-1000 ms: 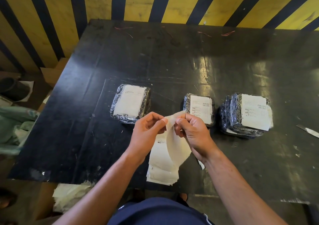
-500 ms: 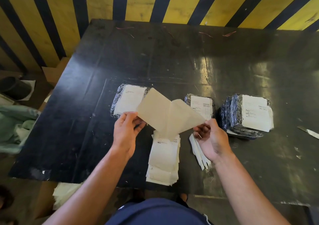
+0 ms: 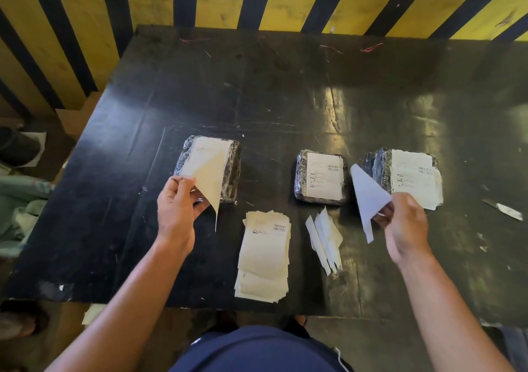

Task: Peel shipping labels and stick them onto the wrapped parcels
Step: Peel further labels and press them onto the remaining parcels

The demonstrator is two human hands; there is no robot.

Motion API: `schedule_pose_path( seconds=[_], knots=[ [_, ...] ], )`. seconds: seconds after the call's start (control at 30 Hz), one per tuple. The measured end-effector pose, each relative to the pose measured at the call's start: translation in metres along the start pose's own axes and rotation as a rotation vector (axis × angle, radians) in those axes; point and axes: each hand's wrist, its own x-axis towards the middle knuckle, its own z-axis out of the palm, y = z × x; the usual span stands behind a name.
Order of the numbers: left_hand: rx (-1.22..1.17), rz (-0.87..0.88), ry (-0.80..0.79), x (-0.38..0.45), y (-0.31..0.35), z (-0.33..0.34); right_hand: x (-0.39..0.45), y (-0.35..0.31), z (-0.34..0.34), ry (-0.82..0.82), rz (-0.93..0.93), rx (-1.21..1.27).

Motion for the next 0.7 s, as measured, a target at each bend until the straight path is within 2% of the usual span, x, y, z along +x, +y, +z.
schedule_pose_path(
  seconds=[0.1,0.17,0.4,0.53,0.7],
  knots=[
    [0.065,-0.020,-0.060,-0.012,-0.010,0.007,-0.003,0.012,-0.002,-0.074,-0.152,-0.434],
    [0.074,-0.049,-0.096,-0.021,-0.018,0.012,-0.002,0.030,0.000,-0.114,-0.157,-0.590],
    [0.113,-0.168,-0.145,-0.046,-0.048,0.027,0.018,0.115,0.013,-0.108,0.054,-0.717],
    [0.110,-0.216,-0.142,-0.054,-0.056,0.035,0.024,0.141,0.014,-0.078,0.077,-0.763],
    [0.120,-0.228,-0.147,-0.059,-0.060,0.041,0.017,0.143,0.004,-0.067,0.050,-0.851]
  ],
)
